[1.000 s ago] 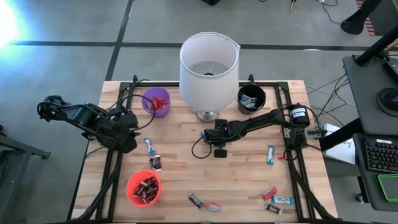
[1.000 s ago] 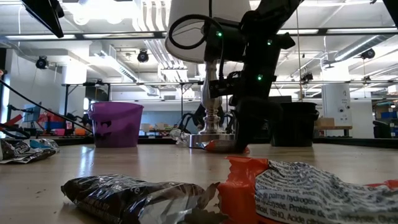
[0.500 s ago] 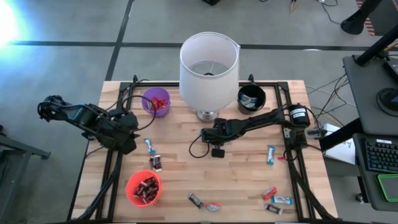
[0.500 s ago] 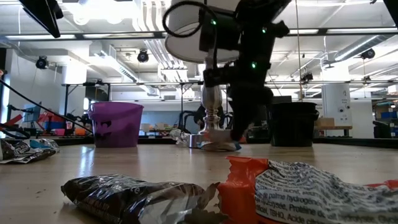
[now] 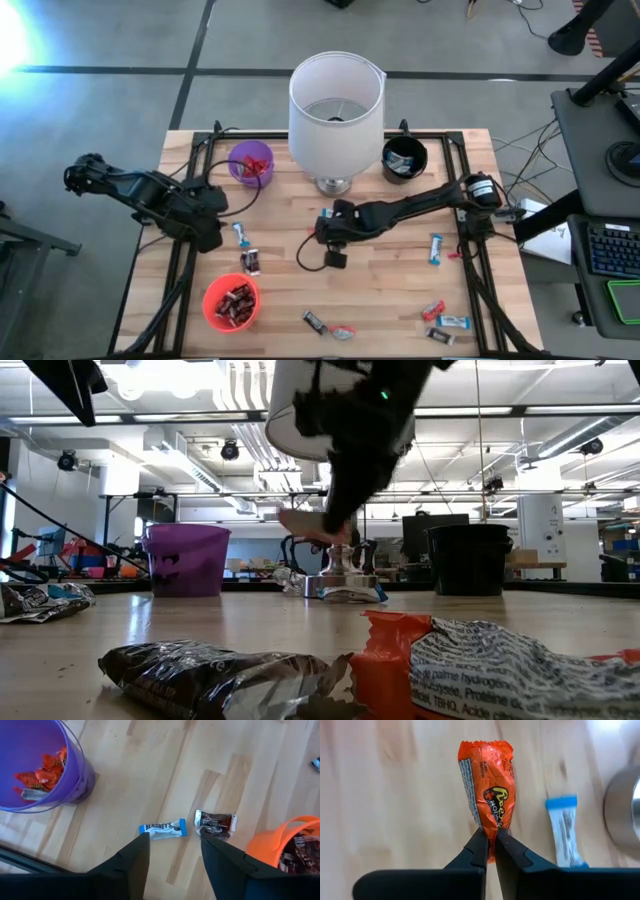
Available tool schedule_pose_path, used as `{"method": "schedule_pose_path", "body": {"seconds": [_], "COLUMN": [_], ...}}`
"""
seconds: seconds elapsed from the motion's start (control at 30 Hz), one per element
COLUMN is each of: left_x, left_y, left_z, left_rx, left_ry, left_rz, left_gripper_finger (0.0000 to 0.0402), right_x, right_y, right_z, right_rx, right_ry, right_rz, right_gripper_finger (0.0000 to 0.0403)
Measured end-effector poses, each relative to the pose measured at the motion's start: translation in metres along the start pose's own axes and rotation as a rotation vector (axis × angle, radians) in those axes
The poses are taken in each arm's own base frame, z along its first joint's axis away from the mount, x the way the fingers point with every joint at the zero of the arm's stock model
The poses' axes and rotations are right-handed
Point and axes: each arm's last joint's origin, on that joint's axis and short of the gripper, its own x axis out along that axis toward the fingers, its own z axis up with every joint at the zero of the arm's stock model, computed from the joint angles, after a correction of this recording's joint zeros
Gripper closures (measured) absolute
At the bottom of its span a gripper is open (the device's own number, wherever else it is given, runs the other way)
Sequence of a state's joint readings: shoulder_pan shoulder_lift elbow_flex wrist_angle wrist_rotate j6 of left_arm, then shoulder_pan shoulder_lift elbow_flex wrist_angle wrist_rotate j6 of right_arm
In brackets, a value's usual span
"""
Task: Sort candy
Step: Put the orange chocolate into the purple bucket
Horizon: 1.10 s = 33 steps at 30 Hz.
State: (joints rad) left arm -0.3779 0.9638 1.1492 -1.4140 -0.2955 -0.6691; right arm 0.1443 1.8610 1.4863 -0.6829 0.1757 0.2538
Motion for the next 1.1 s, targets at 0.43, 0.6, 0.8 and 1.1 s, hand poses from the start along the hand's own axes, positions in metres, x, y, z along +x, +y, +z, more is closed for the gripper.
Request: {"method": "schedule_pose_path", "body": {"seconds": [0.43, 0.6, 0.8, 1.1], "left_x": [0.008, 0.002, -0.001, 0.016], "left_y": [-0.018, -0.03, -0.039, -0.053], "left_z": [0.02, 0.039, 0.052, 0.063], "left_rx": [0.241, 0.349, 0.369, 0.412], "left_ry": [-0.136, -0.348, -0.481, -0.466], "left_rz": [-0.037, -0.121, -0.15, -0.132], "left_gripper_finger": [0.0187, 0.0192, 0.0197, 0.0198], "right_x": [-0.049, -0.064, -0.079, -0.098], "right_y": [0.015, 0.016, 0.017, 0.017], "right_z": [0.055, 0.066, 0.077, 0.088], "right_rx": [0.107, 0.12, 0.099, 0.059], "right_ry": [-0.304, -0.358, -0.411, -0.469], "right_rz": [0.1, 0.117, 0.131, 0.163], "right_gripper_finger": [0.039, 0.039, 0.039, 0.039]}}
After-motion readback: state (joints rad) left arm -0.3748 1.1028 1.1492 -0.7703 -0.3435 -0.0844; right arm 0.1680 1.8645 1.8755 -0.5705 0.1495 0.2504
